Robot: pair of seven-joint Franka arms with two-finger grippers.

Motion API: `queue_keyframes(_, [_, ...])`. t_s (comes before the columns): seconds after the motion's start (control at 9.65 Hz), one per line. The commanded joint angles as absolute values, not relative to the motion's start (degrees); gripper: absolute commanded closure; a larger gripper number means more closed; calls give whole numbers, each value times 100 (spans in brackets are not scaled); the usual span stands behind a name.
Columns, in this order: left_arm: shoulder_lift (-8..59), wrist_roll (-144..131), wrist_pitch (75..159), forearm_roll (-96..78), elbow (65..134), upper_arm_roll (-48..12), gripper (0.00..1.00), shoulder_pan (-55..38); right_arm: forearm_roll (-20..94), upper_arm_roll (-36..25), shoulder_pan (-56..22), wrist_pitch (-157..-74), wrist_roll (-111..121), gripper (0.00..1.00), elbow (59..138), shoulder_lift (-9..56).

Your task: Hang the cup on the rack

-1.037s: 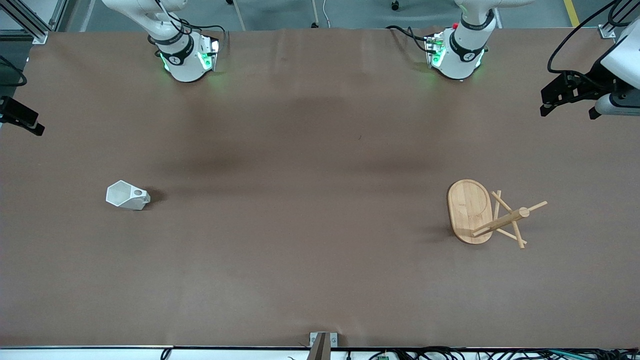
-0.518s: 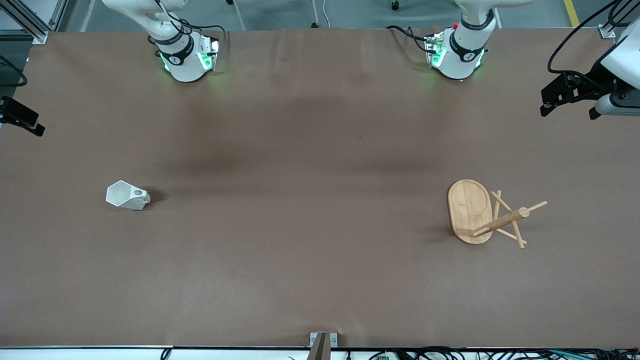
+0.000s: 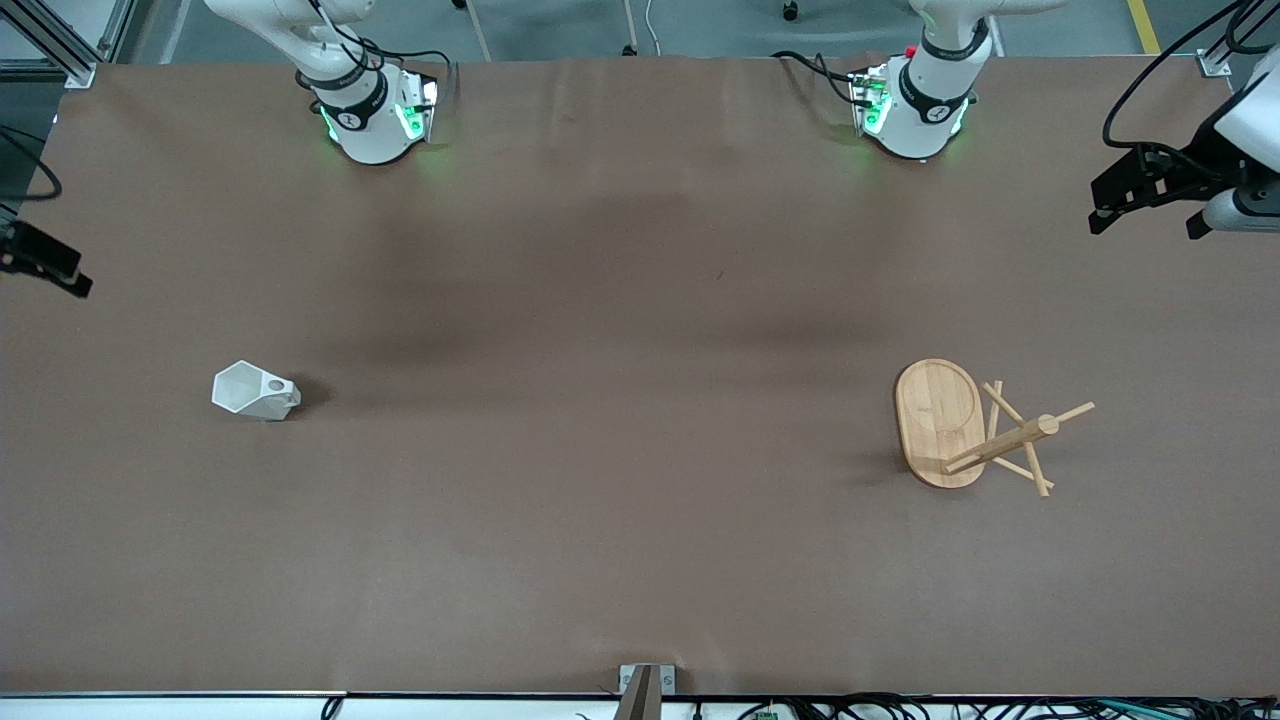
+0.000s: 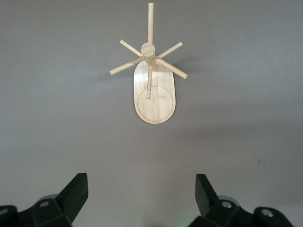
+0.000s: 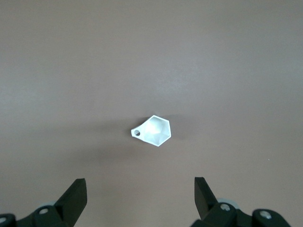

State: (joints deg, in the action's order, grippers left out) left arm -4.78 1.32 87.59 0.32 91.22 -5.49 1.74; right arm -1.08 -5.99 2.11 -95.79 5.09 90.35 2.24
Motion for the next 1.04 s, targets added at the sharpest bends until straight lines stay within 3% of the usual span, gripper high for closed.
queue_keyframes(0.0, [-316,299,8648,-44,9105,-545,0,202,0,-563,456,-10585,911,3,9831,350])
queue_keyframes(0.62, [-299,386,8648,-53,9105,-554,0,237,606,-562,949,-13187,2082,5,11378,1396])
queue_keyframes(0.93, [-290,404,8648,-53,9097,-545,0,237,615,-545,958,-13693,2144,8,11785,1740])
